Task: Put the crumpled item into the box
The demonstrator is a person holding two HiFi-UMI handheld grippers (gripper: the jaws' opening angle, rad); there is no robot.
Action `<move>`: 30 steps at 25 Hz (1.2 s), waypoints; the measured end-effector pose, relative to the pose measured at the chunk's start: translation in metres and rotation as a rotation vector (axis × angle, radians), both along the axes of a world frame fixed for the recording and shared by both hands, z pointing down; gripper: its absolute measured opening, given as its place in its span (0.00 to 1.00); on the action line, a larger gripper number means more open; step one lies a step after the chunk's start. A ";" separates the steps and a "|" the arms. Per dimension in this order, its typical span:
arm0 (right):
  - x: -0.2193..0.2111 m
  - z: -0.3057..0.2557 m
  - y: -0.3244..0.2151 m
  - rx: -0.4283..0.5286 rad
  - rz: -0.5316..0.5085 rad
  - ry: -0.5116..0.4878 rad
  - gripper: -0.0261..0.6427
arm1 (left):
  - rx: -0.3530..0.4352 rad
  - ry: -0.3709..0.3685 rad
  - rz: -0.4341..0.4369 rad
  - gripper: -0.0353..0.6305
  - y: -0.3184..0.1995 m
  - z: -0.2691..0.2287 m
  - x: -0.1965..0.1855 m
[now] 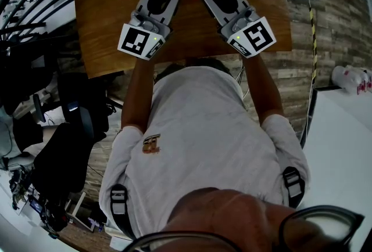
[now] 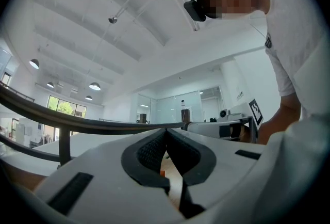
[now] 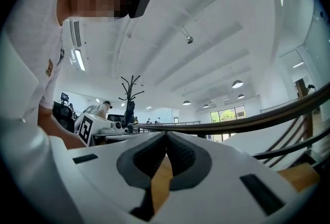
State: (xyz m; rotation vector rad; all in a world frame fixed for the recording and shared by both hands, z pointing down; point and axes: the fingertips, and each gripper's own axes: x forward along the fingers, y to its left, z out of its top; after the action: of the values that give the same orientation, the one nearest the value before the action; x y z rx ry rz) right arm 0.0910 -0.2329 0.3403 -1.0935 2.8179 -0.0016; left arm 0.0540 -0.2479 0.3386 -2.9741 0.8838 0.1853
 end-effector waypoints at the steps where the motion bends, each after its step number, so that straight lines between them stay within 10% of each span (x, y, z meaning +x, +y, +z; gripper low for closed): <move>1: -0.001 0.001 0.001 0.001 -0.001 0.005 0.09 | 0.000 0.001 0.002 0.08 0.001 0.000 0.000; 30: -0.011 0.005 0.019 0.010 -0.010 0.065 0.09 | 0.018 -0.011 0.027 0.08 0.020 -0.002 0.003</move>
State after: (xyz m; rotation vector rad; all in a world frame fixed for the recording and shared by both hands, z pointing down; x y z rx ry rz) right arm 0.0798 -0.2139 0.3450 -1.0976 2.8773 0.0484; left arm 0.0575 -0.2278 0.3366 -2.9690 0.8376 0.1771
